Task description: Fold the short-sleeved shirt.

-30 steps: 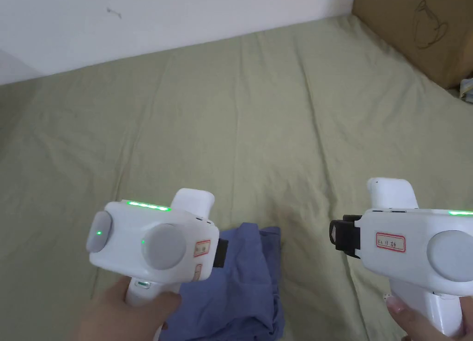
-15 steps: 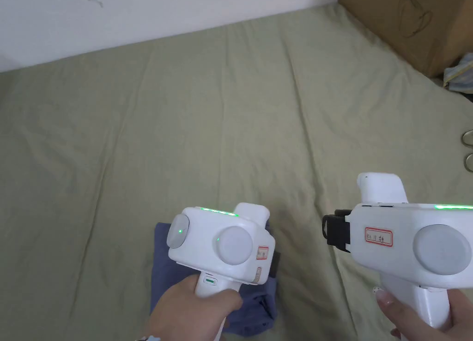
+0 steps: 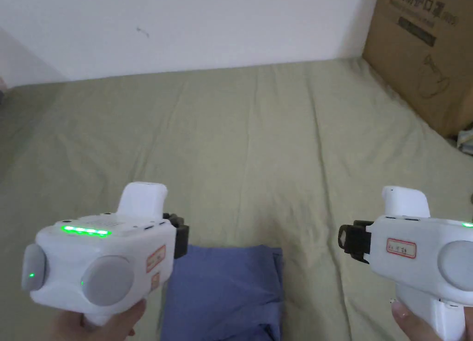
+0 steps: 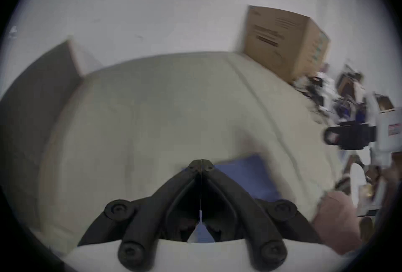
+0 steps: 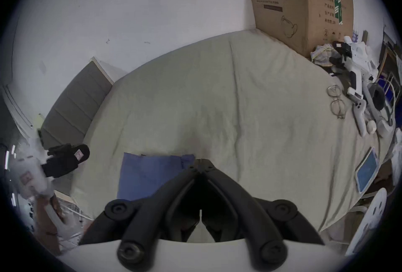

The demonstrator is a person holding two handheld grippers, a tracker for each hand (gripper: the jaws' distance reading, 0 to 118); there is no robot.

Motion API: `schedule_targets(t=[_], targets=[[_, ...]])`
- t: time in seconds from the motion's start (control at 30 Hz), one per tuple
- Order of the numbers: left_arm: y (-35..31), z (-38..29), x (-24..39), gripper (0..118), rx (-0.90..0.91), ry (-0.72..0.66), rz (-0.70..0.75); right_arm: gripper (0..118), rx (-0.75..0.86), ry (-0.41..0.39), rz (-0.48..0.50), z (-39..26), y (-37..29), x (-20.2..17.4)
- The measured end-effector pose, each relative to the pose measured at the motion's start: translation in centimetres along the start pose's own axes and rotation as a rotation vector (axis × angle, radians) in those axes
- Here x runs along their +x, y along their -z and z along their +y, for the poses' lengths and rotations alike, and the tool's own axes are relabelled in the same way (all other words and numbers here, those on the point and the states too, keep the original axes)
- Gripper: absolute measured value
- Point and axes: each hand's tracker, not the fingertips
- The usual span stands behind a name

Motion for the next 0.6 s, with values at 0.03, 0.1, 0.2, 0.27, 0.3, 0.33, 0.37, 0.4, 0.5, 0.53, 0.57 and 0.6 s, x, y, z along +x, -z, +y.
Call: schedule_targets(t=[0.03, 0.1, 0.2, 0.27, 0.3, 0.33, 0.37, 0.4, 0.5, 0.53, 0.57, 0.6], targets=[[-0.1, -0.6, -1.5, 0, -0.005, -0.013, 0.076, 0, -0.007, 0.016, 0.031, 0.2, 0.3, -0.4], [-0.2, -1.7, -4.0, 0, -0.031, -0.035, 0.167, 0, -0.050, 0.039, 0.080, 0.3, 1.4, -1.7], [-0.8, -3.4, -7.2, 0, -0.066, -0.136, 0.191, 0, -0.145, -0.021, 0.142, -0.1, 3.9, -4.5], [-1.3, -4.8, -8.4, 0, -0.080, -0.175, 0.213, 0, -0.222, -0.088, 0.172, -0.9, 6.0, -6.7], [-1.3, -5.3, -8.8, 0, -0.087, -0.193, 0.217, 0, -0.261, -0.087, 0.201, -1.4, 7.1, -7.4], [-1.2, -5.8, -9.2, 0, -0.103, -0.210, 0.217, 0, -0.301, -0.079, 0.218, -1.9, 8.2, -8.0], [-1.1, -6.6, -9.4, 0, -0.132, -0.233, 0.221, 0, -0.342, -0.070, 0.222, -2.6, 9.5, -8.4], [-0.9, -7.0, -9.5, 0, -0.151, -0.251, 0.214, 0, -0.373, -0.053, 0.234, -3.2, 10.7, -8.5], [0.0, -8.4, -9.6, 0, -0.183, -0.271, 0.202, 0, -0.427, -0.050, 0.218, -5.0, 14.0, -7.6], [0.5, -8.7, -9.5, 0, -0.199, -0.270, 0.200, 0, -0.433, -0.014, 0.205, -5.6, 14.8, -6.4], [0.9, -8.8, -9.5, 0, -0.216, -0.271, 0.192, 0, -0.451, 0.008, 0.180, -5.9, 15.2, -5.3], [1.6, -8.9, -9.4, 0, -0.247, -0.270, 0.191, 0, -0.469, 0.051, 0.194, -6.2, 15.5, -4.1]])
